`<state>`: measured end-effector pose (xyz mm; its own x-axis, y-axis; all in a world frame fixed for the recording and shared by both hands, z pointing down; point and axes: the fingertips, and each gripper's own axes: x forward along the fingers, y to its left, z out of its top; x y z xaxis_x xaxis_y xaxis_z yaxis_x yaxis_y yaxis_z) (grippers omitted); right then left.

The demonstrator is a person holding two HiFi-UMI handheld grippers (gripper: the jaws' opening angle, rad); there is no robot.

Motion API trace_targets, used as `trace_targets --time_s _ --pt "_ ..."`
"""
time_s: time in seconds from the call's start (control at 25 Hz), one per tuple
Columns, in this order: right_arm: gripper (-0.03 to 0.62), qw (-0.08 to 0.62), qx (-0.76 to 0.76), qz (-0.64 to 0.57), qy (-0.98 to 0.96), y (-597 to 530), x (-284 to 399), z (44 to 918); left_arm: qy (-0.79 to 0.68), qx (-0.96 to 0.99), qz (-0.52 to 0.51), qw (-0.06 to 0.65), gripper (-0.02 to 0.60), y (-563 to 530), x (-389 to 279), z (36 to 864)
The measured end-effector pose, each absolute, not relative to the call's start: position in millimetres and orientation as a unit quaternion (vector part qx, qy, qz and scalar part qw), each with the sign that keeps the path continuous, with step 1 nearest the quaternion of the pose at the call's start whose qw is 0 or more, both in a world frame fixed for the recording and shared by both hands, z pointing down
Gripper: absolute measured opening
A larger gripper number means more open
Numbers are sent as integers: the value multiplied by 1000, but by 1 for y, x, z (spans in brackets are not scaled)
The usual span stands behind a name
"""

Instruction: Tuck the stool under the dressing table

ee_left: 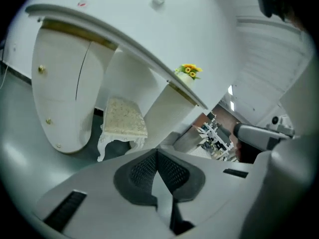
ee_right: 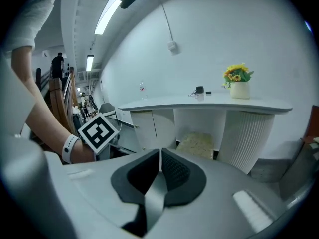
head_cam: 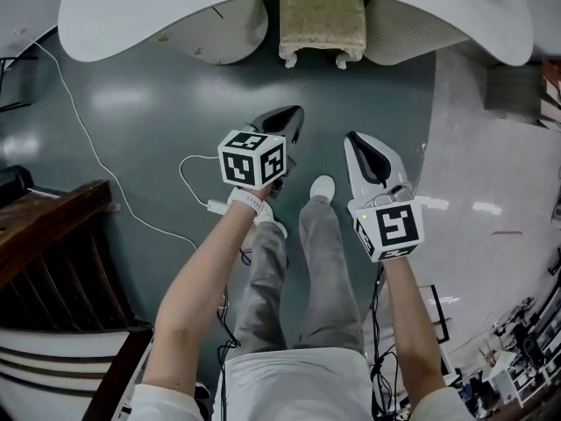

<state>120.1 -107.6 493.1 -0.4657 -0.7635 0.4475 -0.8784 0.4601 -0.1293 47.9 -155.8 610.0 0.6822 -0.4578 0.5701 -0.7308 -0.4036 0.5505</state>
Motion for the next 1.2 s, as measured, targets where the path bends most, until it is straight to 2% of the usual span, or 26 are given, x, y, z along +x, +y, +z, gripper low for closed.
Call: trace_targets --time_s 0.2,0.4,0.68,1.2 --pt "12 153 494 178 -837 -80 105 457 -355 855 202 320 9 -115 36 547" --pt "11 153 489 168 -842 -58 86 419 -372 865 208 263 9 -83 14 485" --pt "11 153 483 152 -849 -31 63 370 -389 874 175 232 9 -44 -20 396" --pt "11 149 439 114 -878 25 18 274 -424 871 145 199 9 24 -77 288"
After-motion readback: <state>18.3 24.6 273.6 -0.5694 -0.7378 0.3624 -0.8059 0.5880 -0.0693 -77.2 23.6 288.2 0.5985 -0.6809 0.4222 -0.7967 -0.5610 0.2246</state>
